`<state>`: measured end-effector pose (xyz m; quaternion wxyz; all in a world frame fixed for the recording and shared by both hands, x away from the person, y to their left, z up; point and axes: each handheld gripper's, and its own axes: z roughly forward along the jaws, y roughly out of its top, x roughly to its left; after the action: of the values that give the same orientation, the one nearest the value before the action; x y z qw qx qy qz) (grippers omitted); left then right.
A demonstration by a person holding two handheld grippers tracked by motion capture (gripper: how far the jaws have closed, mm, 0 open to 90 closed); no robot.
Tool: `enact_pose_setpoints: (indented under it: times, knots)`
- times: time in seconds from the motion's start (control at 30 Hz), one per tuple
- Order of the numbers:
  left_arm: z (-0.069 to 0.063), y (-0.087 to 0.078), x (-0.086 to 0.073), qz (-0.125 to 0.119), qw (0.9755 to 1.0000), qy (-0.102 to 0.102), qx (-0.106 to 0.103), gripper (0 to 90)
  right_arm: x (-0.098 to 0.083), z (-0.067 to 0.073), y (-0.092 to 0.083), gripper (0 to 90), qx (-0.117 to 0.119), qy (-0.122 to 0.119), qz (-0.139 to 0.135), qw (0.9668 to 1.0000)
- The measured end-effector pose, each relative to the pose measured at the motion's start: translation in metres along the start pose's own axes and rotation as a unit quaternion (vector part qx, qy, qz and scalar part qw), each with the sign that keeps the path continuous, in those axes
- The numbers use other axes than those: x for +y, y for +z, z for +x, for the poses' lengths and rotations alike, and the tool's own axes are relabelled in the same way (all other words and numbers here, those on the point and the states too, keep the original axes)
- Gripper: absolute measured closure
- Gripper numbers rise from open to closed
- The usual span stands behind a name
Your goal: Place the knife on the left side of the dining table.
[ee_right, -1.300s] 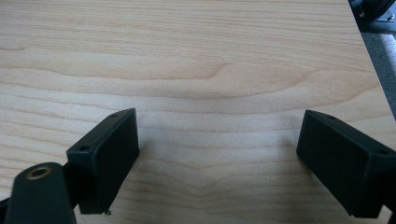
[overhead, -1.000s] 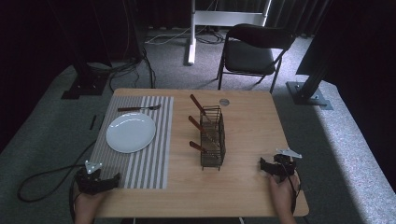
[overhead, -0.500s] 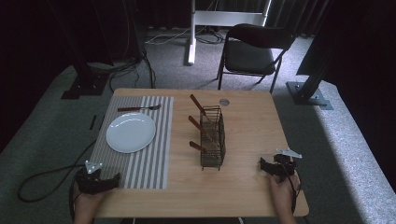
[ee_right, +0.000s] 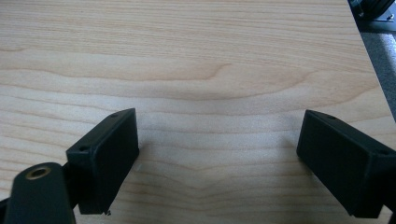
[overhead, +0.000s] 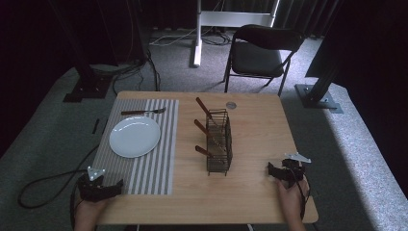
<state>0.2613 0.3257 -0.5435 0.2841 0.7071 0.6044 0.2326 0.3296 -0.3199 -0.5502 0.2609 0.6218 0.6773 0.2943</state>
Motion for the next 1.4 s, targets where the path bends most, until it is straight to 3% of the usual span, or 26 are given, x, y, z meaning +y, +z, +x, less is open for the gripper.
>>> enact_pose_setpoints:
  times: [0.17, 0.37, 0.47, 0.67, 1.07, 1.23, 1.4]
  knots:
    - [-0.004, -0.004, 0.001, 0.000, 1.0000, 0.007, -0.003, 3.2, 0.000, 0.000, 0.000, 12.1, 0.000, 0.001, 0.000, 1.0000]
    - [-0.015, -0.012, 0.008, -0.012, 0.9995, 0.012, -0.026, 3.6, 0.000, 0.000, 0.000, 12.1, 0.000, 0.001, 0.000, 1.0000]
    - [-0.025, -0.018, 0.014, -0.020, 0.9986, 0.029, -0.039, 3.6, 0.000, 0.000, 0.000, 12.1, -0.001, 0.001, 0.000, 1.0000]
    - [-0.050, -0.029, 0.025, -0.030, 0.9956, 0.063, -0.062, 3.7, 0.000, 0.000, 0.000, 12.1, -0.001, 0.001, 0.000, 1.0000]
    - [-0.079, -0.034, 0.043, -0.041, 0.9898, 0.087, -0.106, 3.7, 0.000, 0.000, 0.000, 12.1, -0.001, 0.001, 0.000, 1.0000]
    - [-0.093, -0.038, 0.051, -0.049, 0.9864, 0.105, -0.117, 3.7, 0.000, 0.000, 0.000, 12.1, -0.001, 0.001, 0.000, 1.0000]
    - [-0.102, -0.043, 0.057, -0.055, 0.9844, 0.109, -0.127, 3.7, 0.000, 0.000, 0.000, 12.1, -0.001, 0.001, 0.000, 1.0000]
